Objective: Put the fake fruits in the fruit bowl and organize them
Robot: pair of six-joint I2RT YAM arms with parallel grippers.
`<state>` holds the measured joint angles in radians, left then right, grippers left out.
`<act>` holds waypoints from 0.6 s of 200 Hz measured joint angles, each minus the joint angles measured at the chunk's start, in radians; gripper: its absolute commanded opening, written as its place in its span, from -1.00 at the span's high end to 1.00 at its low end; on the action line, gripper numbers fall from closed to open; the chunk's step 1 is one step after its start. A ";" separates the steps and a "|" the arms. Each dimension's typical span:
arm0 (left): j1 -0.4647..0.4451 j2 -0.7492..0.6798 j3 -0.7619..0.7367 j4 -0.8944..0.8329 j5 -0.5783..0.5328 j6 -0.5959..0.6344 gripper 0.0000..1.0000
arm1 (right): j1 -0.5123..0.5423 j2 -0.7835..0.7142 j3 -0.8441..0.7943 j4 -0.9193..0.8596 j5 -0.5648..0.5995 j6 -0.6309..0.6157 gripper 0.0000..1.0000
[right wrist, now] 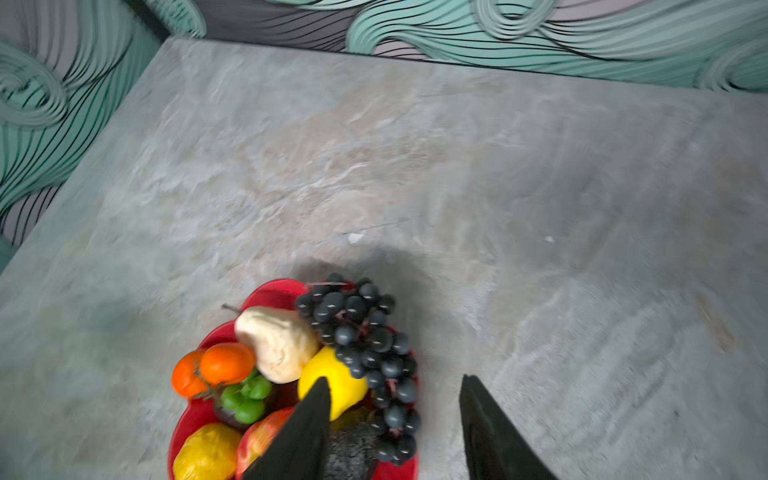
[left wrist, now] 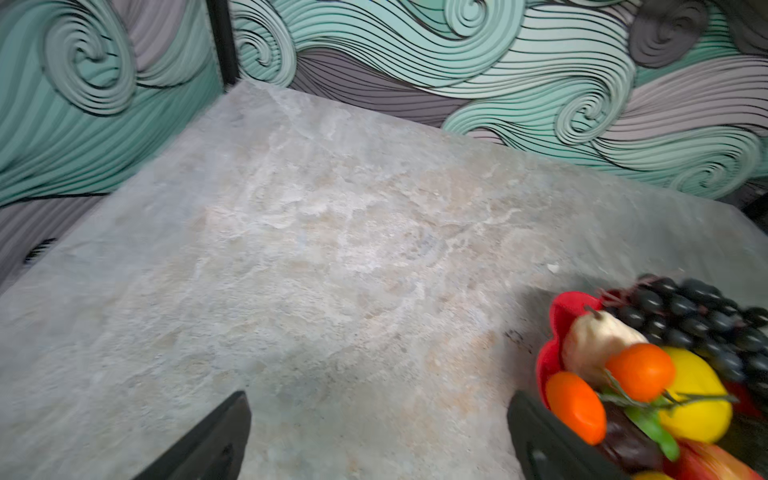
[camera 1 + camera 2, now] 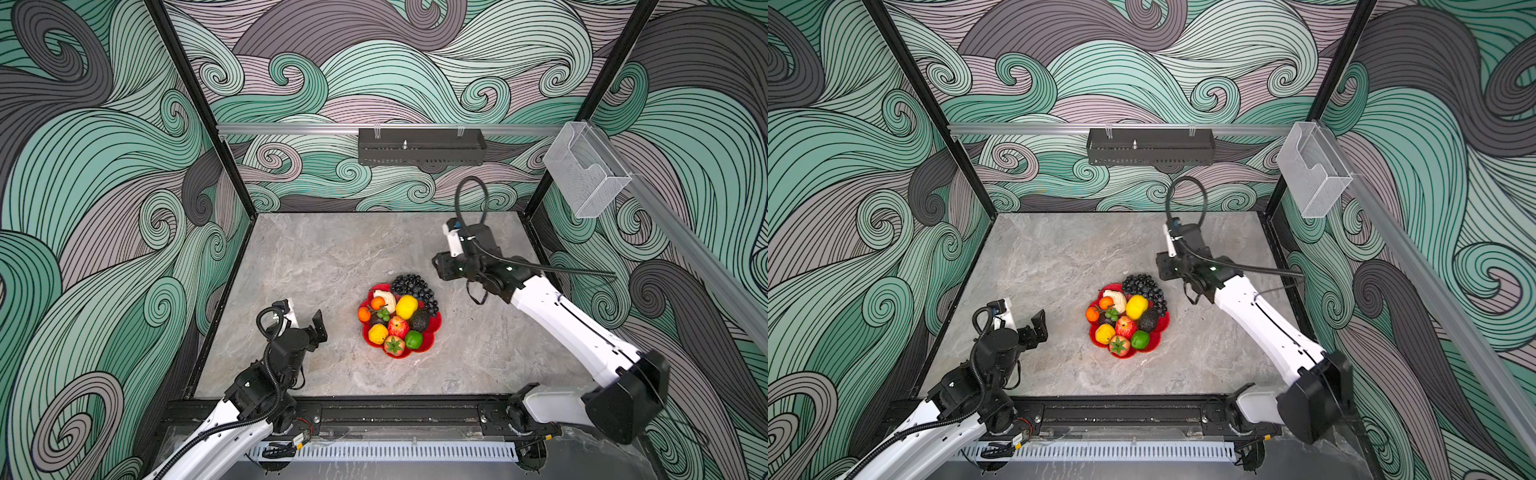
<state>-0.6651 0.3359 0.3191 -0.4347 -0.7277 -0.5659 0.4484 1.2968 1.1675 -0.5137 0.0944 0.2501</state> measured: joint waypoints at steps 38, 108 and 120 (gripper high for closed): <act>0.010 0.103 -0.026 0.212 -0.218 0.054 -0.97 | -0.233 -0.070 -0.262 0.201 0.068 -0.019 -0.33; 0.446 0.584 -0.003 0.682 -0.110 0.262 -0.97 | -0.311 -0.008 -0.591 0.658 0.236 -0.200 -0.64; 0.518 0.654 0.006 0.729 -0.035 0.262 -0.97 | -0.327 0.035 -0.613 0.735 0.249 -0.212 -0.67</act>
<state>-0.1471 0.9901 0.3256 0.2939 -0.7624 -0.3035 0.1219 1.3315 0.5549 0.2211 0.3431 0.0376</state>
